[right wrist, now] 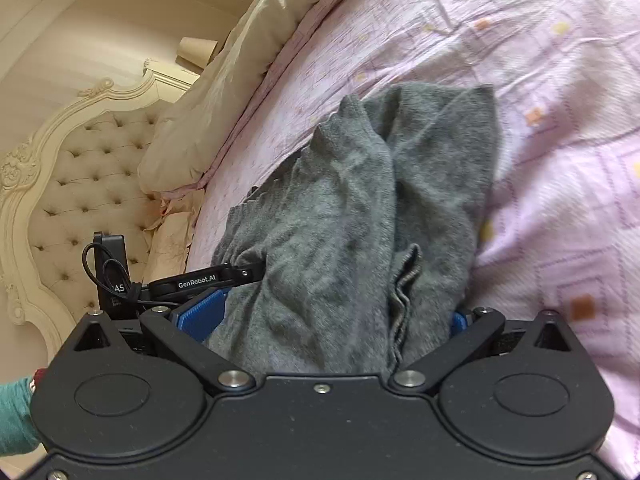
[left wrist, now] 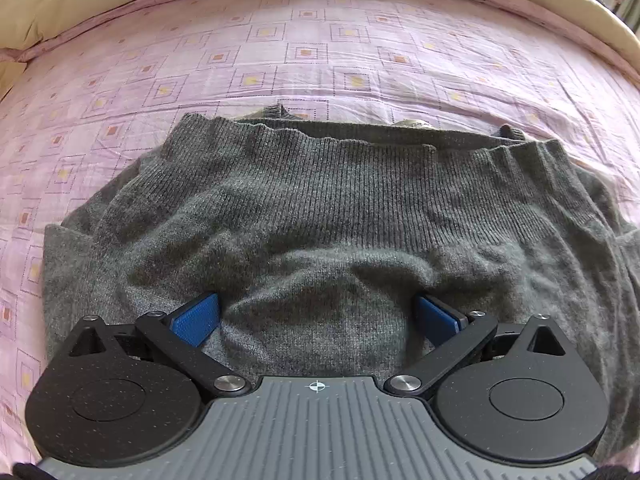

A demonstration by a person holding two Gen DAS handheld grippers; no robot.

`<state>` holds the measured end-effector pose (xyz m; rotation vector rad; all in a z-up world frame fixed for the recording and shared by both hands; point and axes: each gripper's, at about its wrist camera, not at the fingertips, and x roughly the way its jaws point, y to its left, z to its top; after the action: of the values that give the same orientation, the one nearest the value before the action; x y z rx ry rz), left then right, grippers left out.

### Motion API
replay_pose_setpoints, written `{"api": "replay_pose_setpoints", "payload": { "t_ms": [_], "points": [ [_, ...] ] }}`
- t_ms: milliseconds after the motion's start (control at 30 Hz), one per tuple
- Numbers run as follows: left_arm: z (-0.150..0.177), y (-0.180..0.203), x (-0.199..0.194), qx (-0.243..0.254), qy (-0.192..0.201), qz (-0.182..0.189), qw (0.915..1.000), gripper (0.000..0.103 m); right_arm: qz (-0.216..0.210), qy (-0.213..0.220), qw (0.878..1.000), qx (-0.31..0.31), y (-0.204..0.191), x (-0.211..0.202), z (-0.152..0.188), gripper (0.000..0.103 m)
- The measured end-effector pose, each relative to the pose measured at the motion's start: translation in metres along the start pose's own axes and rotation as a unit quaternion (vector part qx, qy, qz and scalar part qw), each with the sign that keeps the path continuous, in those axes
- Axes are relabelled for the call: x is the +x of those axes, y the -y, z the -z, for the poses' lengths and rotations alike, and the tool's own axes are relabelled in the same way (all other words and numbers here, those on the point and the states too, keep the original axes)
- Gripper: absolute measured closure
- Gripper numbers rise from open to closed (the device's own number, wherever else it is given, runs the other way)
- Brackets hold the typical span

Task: Fold small clothes
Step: 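Move the right tool to the sweater's side edge and grasp it, then fold the held side edge over the middle and open the right tool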

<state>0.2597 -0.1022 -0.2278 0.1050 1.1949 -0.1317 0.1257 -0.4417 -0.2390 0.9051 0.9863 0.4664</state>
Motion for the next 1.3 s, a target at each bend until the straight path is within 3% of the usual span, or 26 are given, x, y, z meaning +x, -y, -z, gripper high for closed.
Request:
{"api": "replay_pose_setpoints", "payload": {
  "t_ms": [200,500,633,767,833,900,933,1033,1133,1300],
  "points": [
    [-0.002,0.006,0.001,-0.004,-0.001,-0.006,1.0,0.0,-0.004,0.025,0.999,0.042,0.001,0.005,-0.004,0.0],
    [-0.005,0.002,-0.012,0.001,-0.014,0.002,0.9999,0.001,0.016,0.025,0.999,0.033,-0.008,0.008,-0.001,0.005],
    [0.022,0.009,-0.036,0.033,0.01,-0.008,0.9994,0.001,0.032,0.027,0.999,0.03,-0.011,0.007,0.0,0.011],
    [0.052,0.011,-0.034,0.058,-0.009,0.009,0.9982,0.001,0.062,0.036,0.997,0.042,-0.014,0.005,0.002,0.027],
    [0.06,0.005,-0.028,0.055,-0.012,0.023,0.9981,0.0,0.088,0.036,0.995,0.043,-0.017,0.005,0.002,0.04],
    [0.057,0.0,-0.029,0.051,-0.01,0.037,0.998,0.001,0.124,0.028,0.991,0.037,-0.024,0.008,0.001,0.063],
    [0.054,-0.002,-0.031,0.051,-0.012,0.045,0.9976,0.001,0.143,0.024,0.989,0.034,-0.028,0.01,0.0,0.068],
    [0.049,-0.017,-0.041,0.056,-0.008,0.075,0.9956,0.001,0.185,0.03,0.982,0.024,-0.045,0.014,-0.001,0.071],
    [0.048,-0.039,-0.064,0.063,0.021,0.087,0.994,0.001,0.219,0.032,0.975,0.004,-0.071,0.019,-0.003,0.073],
    [0.051,-0.085,-0.094,0.056,0.052,0.098,0.9923,0.001,0.235,0.042,0.97,-0.051,-0.139,0.03,-0.008,0.074]
  ]
}}
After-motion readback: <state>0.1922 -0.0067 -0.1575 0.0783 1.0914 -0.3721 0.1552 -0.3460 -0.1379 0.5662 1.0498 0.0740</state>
